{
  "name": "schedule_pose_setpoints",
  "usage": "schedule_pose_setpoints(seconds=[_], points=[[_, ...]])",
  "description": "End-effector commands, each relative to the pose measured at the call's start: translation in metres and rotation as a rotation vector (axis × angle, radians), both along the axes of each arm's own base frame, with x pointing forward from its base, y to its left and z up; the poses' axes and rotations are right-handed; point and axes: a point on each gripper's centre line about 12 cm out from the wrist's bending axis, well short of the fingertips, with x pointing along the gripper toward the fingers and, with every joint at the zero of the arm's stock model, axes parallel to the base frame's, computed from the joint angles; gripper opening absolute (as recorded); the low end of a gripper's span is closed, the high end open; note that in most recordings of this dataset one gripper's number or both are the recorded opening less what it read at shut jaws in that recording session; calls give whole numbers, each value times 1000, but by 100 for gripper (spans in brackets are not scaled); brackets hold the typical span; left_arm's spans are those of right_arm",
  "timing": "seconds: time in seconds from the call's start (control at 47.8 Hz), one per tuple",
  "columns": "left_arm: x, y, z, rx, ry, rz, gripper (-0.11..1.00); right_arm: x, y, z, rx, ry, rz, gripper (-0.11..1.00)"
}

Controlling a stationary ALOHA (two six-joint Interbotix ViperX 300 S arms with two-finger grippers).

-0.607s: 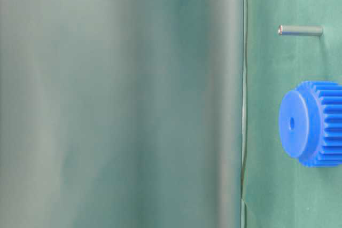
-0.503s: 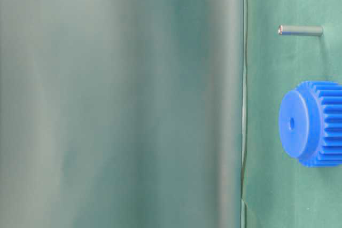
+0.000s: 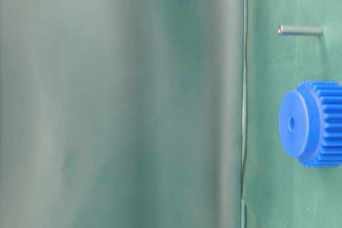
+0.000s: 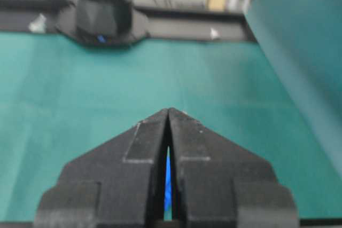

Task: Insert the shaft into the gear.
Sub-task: 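Move the right gripper left toward the small metal shaft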

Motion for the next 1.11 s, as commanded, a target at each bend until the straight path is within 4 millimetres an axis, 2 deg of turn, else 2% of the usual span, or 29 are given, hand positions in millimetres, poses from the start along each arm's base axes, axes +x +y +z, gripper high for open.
schedule_pose_setpoints(seconds=[0.0, 0.126, 0.209, 0.293, 0.461, 0.524, 0.649, 0.859, 1.089], points=[[2, 1, 11, 2, -29, 2, 0, 16, -10, -4, 20, 39, -31, 3], [2, 1, 11, 2, -29, 2, 0, 34, -22, -28, 66, 136, -67, 4], [2, 1, 10, 2, -26, 2, 0, 46, -27, -45, 86, 201, -80, 13], [2, 1, 10, 2, -26, 2, 0, 57, -31, -63, 99, 265, -86, 30], [2, 1, 9, 2, -23, 2, 0, 71, -37, -95, 120, 364, -96, 81], [2, 0, 9, 3, -23, 2, 0, 75, -38, -108, 129, 390, -101, 92], [3, 0, 9, 3, -20, 2, 0, 81, -42, -131, 158, 420, -123, 85], [3, 1, 9, 5, -21, 4, 0, 87, -45, -159, 181, 447, -146, 85], [3, 1, 8, 5, -18, 4, 0, 88, -46, -162, 181, 440, -150, 84]])
